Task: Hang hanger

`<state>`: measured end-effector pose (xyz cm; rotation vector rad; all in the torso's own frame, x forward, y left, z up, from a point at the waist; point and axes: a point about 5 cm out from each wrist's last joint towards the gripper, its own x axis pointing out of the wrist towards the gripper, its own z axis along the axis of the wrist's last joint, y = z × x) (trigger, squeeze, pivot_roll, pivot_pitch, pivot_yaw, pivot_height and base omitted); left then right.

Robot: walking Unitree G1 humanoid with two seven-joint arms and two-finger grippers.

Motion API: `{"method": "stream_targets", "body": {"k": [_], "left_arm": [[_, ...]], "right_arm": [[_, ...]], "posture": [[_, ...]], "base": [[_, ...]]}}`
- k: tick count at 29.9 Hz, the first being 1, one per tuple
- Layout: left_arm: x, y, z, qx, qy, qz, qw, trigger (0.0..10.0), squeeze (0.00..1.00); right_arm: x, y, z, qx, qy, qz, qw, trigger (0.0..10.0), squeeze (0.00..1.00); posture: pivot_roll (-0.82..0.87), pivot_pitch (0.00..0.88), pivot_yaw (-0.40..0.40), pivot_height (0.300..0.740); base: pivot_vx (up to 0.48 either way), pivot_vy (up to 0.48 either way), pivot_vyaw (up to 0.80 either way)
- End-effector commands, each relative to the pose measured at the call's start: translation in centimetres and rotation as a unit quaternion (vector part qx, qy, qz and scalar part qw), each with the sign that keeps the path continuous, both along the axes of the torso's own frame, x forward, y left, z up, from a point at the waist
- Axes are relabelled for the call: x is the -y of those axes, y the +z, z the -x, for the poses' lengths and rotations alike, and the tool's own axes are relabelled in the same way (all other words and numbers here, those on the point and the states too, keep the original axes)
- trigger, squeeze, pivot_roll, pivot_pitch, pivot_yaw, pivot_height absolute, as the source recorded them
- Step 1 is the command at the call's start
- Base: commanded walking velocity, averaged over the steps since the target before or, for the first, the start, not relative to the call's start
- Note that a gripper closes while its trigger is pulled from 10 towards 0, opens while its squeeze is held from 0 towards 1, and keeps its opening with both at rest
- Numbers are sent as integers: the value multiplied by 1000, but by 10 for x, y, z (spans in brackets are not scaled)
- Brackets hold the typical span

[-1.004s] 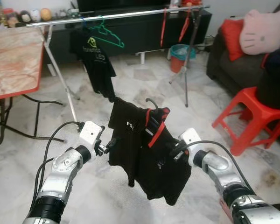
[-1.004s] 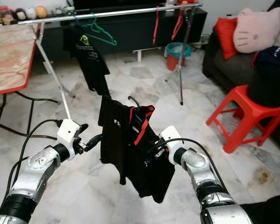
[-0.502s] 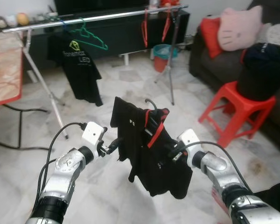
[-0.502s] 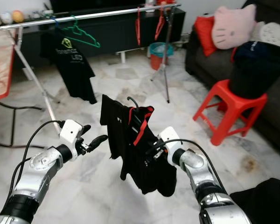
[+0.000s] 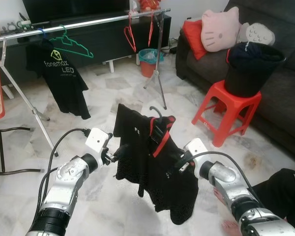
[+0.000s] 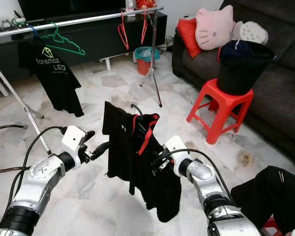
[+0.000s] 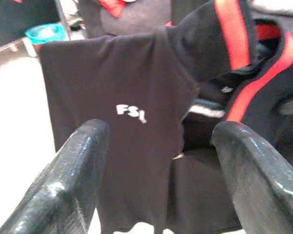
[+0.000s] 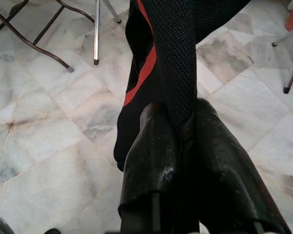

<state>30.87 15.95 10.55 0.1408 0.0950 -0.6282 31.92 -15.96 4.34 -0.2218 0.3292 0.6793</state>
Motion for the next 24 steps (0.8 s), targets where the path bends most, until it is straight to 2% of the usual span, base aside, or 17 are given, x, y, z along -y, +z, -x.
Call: {"method": "stream_targets", "body": {"k": [1,5,8,12,18,24], "left_arm": [[10,5,3,-1,-42,-2,999,10000,0],[19,9,3,-2,-55,1,998,10000,0],[22,8,-3,-1,-18,1,1000,10000,0],[26,8,-4,-1,-3,20,1000,10000,0],[30,13,-7,7,24,20,999,10000,0],[33,15,-9,-3,29,21,999,10000,0]], "right_arm": [[-3,3,-2,8,9,-1,1000,10000,0],[-5,0,0,6,14,12,1000,10000,0],[-12,-1,1,1,27,-1,1000,10000,0],[-18,-3,5,-4,52,-3,999,10000,0],[-22,-6,7,-11,59,-6,998,10000,0],[-25,-6,7,-12,56,-7,998,10000,0]], "posture": [[-49,10,-6,740],[-48,10,-5,740],[-47,10,-3,740],[-47,10,-3,740],[-44,13,-3,740],[-41,13,-2,740]], "base": [[0,0,0],[0,0,0],[0,0,0],[0,0,0],[0,0,0],[0,0,0]]}}
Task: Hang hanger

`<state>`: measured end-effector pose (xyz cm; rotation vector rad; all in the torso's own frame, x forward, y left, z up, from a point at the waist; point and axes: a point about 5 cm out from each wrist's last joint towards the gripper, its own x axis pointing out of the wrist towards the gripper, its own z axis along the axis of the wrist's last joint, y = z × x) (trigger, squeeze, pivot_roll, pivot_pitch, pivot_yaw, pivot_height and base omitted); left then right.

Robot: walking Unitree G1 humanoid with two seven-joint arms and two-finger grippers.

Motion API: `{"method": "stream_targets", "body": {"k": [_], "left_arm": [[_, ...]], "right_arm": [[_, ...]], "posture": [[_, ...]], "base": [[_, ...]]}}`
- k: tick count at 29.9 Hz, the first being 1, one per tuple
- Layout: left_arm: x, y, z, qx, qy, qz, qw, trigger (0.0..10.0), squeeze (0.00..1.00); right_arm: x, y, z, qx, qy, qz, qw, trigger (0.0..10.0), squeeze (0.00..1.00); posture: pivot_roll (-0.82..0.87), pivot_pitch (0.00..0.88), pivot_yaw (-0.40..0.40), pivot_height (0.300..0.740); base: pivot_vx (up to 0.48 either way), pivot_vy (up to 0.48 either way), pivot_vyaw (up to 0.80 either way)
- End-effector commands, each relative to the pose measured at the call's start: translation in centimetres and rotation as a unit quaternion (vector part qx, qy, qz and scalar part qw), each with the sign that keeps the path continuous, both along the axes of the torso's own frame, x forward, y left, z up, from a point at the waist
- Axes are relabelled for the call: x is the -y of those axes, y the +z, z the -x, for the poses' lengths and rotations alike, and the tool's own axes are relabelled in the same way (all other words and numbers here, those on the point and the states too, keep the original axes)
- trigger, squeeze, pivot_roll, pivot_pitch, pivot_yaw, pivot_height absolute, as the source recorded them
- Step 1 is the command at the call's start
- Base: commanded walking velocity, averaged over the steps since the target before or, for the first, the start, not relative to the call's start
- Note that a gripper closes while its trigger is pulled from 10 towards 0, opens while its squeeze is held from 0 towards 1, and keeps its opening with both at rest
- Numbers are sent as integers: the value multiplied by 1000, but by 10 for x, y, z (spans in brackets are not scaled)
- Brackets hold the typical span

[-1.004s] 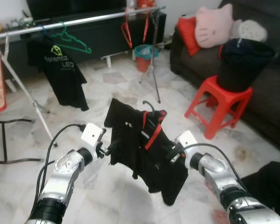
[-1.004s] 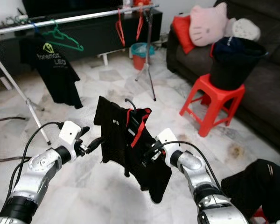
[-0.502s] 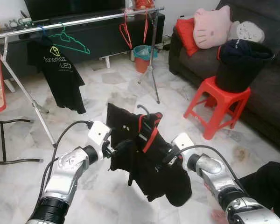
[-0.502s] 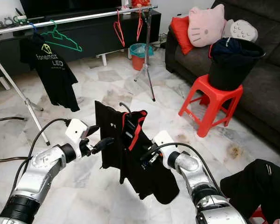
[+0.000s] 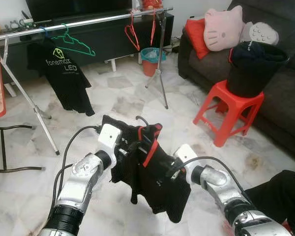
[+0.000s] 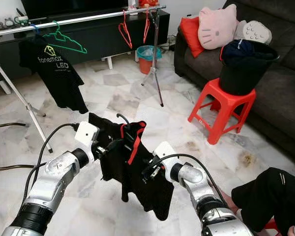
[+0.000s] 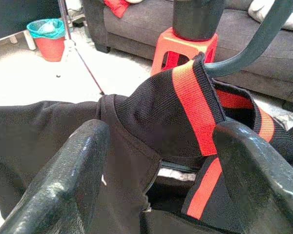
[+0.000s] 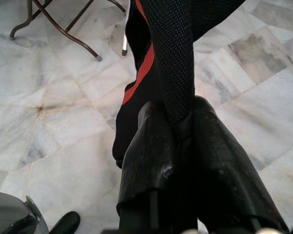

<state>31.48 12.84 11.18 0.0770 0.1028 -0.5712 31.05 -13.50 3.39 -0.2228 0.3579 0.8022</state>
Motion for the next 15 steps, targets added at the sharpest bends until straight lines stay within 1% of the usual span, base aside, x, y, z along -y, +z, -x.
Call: {"method": "stream_targets", "body": {"k": [1,3,5,7,9,15], "left_arm": [[2,9,-3,8,-2,-7,1000,10000,0],[3,11,-2,1,-12,9,1000,10000,0],[4,13,0,0,-25,14,1000,10000,0],[6,14,2,0,-35,12,999,10000,0],[11,13,5,-3,-52,-5,999,10000,0],[14,12,3,-7,-49,-31,998,10000,0]], "right_arm": [[-1,3,-2,10,-3,-5,1000,10000,0],[3,2,-4,15,-18,14,1000,10000,0],[6,2,-5,20,-35,32,999,10000,0],[7,2,-6,22,-43,34,998,10000,0],[7,2,-7,24,-50,36,998,10000,0],[3,2,-7,20,-50,29,998,10000,0]], "posture": [[-41,13,-2,740],[-41,13,-2,740],[-41,13,-2,740],[-41,13,-2,740],[-41,13,-2,740],[-37,15,-1,740]], "base": [[0,0,0],[0,0,0],[0,0,0],[0,0,0],[0,0,0],[0,0,0]]}}
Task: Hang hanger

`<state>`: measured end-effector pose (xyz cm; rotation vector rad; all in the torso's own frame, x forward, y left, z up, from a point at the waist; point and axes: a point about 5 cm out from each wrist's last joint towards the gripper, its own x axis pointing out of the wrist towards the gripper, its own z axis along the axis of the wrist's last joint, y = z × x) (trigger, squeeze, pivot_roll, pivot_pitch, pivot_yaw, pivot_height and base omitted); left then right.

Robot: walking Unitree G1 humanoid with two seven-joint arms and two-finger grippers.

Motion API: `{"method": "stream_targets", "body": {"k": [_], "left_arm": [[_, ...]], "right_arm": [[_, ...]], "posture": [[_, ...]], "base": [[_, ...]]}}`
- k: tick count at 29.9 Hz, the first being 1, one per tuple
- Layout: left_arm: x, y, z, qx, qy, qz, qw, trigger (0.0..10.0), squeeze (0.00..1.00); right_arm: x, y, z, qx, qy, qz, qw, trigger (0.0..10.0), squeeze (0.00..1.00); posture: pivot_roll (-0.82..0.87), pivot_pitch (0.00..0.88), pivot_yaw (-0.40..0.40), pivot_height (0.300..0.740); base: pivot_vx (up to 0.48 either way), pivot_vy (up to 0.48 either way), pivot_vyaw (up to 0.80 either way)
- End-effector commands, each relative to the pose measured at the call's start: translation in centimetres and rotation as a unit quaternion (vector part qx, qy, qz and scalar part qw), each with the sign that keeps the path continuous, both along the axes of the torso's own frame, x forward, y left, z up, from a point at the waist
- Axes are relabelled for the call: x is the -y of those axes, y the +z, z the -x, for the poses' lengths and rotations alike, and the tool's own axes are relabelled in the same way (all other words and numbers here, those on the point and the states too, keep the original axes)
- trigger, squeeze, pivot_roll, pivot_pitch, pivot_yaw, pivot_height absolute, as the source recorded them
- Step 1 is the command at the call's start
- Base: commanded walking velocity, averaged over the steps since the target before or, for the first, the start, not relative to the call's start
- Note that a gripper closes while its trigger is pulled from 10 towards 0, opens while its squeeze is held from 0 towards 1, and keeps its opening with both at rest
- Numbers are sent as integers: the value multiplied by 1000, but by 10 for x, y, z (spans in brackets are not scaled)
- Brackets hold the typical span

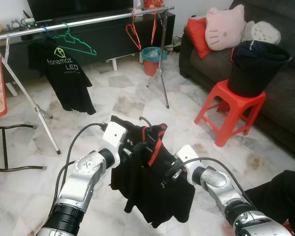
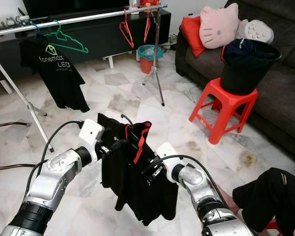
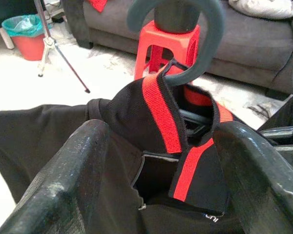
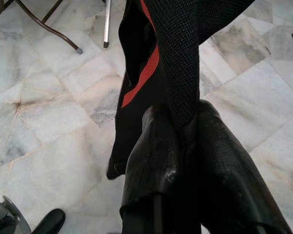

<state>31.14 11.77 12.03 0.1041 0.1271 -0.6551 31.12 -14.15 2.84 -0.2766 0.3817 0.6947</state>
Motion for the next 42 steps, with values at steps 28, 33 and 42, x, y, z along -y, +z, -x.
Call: {"method": "stream_targets", "body": {"k": [28,33,42], "left_arm": [[-7,-6,-10,-14,91,-62,994,2588,0],[-8,-6,-10,-10,85,-71,994,0,0],[-6,-9,-7,-5,66,-95,993,0,0]], "right_arm": [[-21,-3,8,-33,70,-38,996,10000,0],[-19,-5,8,-35,67,-35,997,10000,0],[-18,-4,7,-34,65,-34,997,10000,0]], "posture": [[-34,17,-1,740],[-36,18,-1,740],[-36,18,-1,740]], "base": [[0,0,0],[0,0,0],[0,0,0]]}}
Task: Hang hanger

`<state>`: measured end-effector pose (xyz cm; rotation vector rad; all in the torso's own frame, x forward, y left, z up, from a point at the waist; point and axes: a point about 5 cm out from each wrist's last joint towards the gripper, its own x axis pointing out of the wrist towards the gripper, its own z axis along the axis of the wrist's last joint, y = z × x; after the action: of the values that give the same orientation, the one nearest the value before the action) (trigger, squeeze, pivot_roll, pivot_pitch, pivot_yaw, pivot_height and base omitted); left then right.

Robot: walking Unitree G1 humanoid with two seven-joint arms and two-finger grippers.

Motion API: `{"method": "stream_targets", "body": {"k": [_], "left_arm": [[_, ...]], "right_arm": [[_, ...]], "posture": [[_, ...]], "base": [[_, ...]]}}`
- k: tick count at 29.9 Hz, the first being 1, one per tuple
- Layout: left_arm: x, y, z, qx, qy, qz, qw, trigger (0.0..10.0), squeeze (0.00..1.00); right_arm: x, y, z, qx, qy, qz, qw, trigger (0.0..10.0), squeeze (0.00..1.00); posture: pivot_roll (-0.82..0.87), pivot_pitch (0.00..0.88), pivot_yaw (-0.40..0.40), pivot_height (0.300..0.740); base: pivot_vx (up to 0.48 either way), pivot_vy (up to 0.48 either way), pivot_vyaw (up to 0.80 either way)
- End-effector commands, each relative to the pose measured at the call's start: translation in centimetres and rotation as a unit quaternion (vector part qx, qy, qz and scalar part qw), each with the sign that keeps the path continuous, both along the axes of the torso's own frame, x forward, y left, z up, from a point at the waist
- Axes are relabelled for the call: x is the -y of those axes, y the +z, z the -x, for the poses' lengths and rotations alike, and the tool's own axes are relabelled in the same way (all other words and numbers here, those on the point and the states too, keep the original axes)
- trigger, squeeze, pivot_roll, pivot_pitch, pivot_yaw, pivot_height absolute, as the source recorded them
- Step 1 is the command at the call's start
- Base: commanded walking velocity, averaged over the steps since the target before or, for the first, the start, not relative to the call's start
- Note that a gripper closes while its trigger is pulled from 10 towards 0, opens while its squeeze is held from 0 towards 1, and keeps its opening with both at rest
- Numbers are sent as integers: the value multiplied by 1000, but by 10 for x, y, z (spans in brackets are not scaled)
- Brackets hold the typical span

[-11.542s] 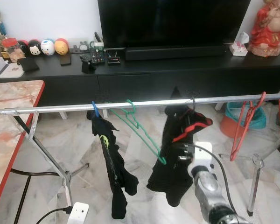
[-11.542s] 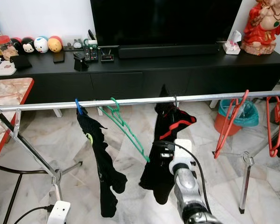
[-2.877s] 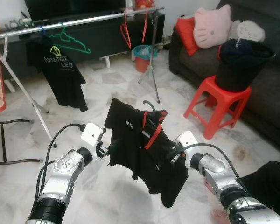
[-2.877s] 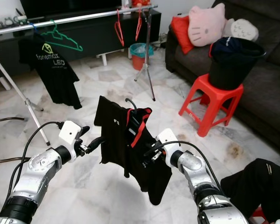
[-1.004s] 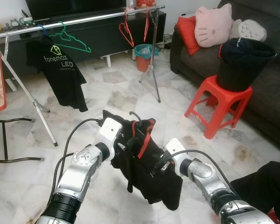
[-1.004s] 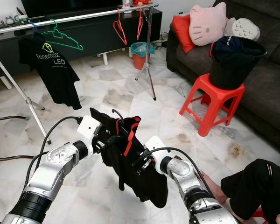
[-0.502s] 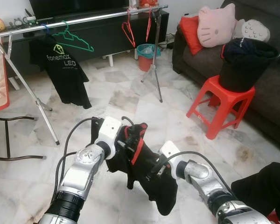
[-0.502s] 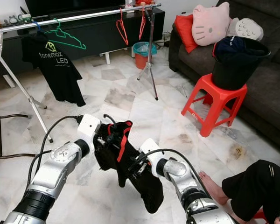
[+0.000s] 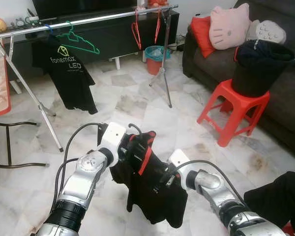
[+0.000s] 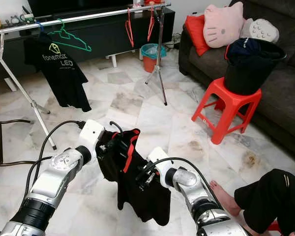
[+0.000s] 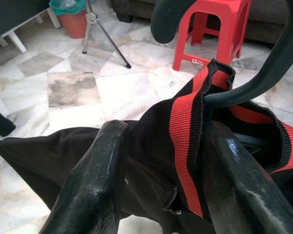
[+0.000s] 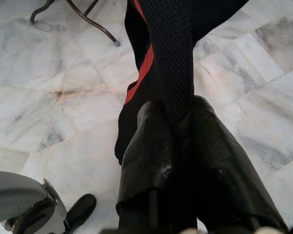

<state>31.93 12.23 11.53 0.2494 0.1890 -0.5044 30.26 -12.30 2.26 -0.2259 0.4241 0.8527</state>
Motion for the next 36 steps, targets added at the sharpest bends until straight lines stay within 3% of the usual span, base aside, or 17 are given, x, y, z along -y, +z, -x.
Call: {"method": "stream_targets", "body": {"k": [1,15,22,28,36], "left_arm": [[-2,-4,1,-5,-5,-14,1000,0,0],[-3,-5,1,5,-12,-39,999,0,0],[-7,0,-3,30,8,-52,998,0,0],[-12,11,-10,66,37,-42,996,0,0],[-14,10,-10,74,40,-45,995,0,0]], "right_arm": [[1,3,-2,7,-4,-7,1000,10000,0],[0,4,-2,9,2,-6,1000,10000,0],[1,4,-2,5,17,2,1000,10000,0],[1,-2,7,-32,74,11,997,10000,0],[-1,-5,16,-70,127,-4,989,10000,0]], "posture": [[-36,18,-1,740],[-38,18,-1,740],[-40,18,-1,740],[-41,19,-2,740],[-44,20,-2,740]], "base": [[0,0,0],[0,0,0],[0,0,0],[0,0,0],[0,0,0]]}}
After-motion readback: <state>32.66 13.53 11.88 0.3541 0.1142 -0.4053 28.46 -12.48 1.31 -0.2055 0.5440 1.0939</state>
